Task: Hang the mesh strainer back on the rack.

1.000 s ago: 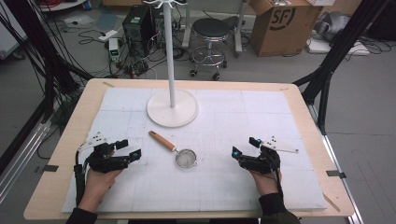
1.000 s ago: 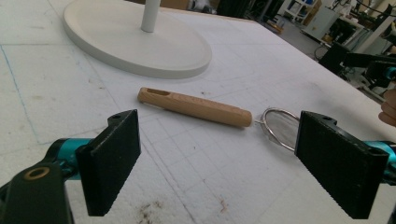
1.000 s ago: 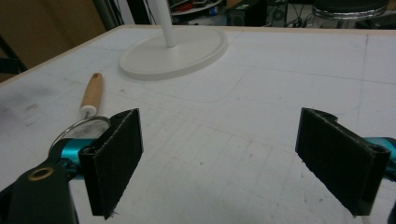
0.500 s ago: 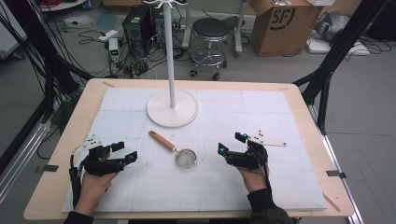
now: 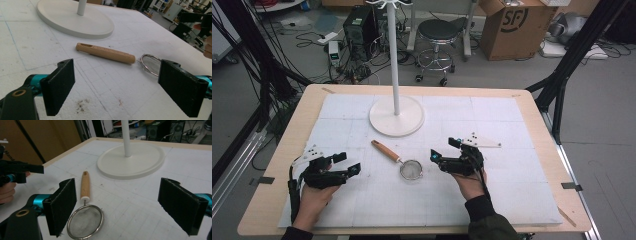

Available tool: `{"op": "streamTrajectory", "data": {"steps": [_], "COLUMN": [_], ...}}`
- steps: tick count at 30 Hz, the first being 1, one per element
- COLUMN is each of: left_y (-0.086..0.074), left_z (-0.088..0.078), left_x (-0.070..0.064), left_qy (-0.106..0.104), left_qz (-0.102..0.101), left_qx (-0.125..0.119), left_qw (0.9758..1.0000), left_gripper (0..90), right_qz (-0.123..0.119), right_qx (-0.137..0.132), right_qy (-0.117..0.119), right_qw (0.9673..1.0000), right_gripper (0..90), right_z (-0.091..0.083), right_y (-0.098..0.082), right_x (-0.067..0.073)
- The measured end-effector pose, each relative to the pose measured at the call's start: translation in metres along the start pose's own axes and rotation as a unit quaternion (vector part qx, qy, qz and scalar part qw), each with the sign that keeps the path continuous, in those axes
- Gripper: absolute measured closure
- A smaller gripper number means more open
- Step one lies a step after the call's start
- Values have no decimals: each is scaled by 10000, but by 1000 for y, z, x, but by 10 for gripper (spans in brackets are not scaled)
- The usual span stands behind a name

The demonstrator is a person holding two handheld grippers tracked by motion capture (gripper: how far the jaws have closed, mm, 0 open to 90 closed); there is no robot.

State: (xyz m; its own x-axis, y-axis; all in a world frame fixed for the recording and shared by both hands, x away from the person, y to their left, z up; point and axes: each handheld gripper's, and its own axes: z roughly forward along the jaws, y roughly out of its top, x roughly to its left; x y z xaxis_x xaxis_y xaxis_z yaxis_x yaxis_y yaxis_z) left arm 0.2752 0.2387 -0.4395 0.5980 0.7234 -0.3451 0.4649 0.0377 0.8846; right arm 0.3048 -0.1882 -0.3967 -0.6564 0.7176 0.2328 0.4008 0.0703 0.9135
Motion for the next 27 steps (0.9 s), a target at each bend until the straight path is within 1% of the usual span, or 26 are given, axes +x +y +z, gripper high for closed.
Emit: {"op": "streamTrajectory", "data": {"steps": [3, 5, 9, 11, 12, 15, 18, 22, 25, 26, 27], "left_y": [-1, -2, -1, -1, -1, -1, -2, -2, -3, -3, -3], "left_z": [1, 1, 0, 0, 0, -1, -1, 0, 1, 1, 1], "left_x": [1, 1, 1, 2, 3, 3, 3, 3, 2, 1, 1], "left_qy": [-24, -28, -45, -39, -39, -26, 1, -9, -16, -9, 5], "left_qz": [25, 0, -35, -81, -80, -61, -29, -32, -17, 0, 9], "left_qx": [32, 33, -34, -51, -45, -48, -42, -52, -34, -37, -38], "left_qw": [10000, 10000, 10000, 9999, 10000, 10000, 10000, 10000, 10000, 10000, 10000], "left_gripper": [146, 147, 146, 146, 146, 146, 146, 146, 146, 146, 146], "right_qz": [64, 109, 174, 332, 348, 376, 473, 583, 764, 771, 798], "right_qx": [28, 40, 21, 61, 61, 172, 297, 413, 478, 490, 532], "right_qy": [39, 62, 100, 238, 275, 333, 411, 553, 728, 759, 781], "right_qw": [10000, 9999, 9998, 9991, 9990, 9986, 9976, 9959, 9933, 9929, 9923], "right_gripper": [150, 150, 151, 151, 150, 151, 153, 190, 200, 209, 237], "right_z": [4, 5, 6, 8, 10, 17, 25, 35, 43, 46, 49], "right_y": [0, 0, 3, 6, 7, 10, 10, 10, 11, 12, 13], "right_x": [-1, -1, -2, 0, 1, 3, 4, 5, 5, 6, 7]}}
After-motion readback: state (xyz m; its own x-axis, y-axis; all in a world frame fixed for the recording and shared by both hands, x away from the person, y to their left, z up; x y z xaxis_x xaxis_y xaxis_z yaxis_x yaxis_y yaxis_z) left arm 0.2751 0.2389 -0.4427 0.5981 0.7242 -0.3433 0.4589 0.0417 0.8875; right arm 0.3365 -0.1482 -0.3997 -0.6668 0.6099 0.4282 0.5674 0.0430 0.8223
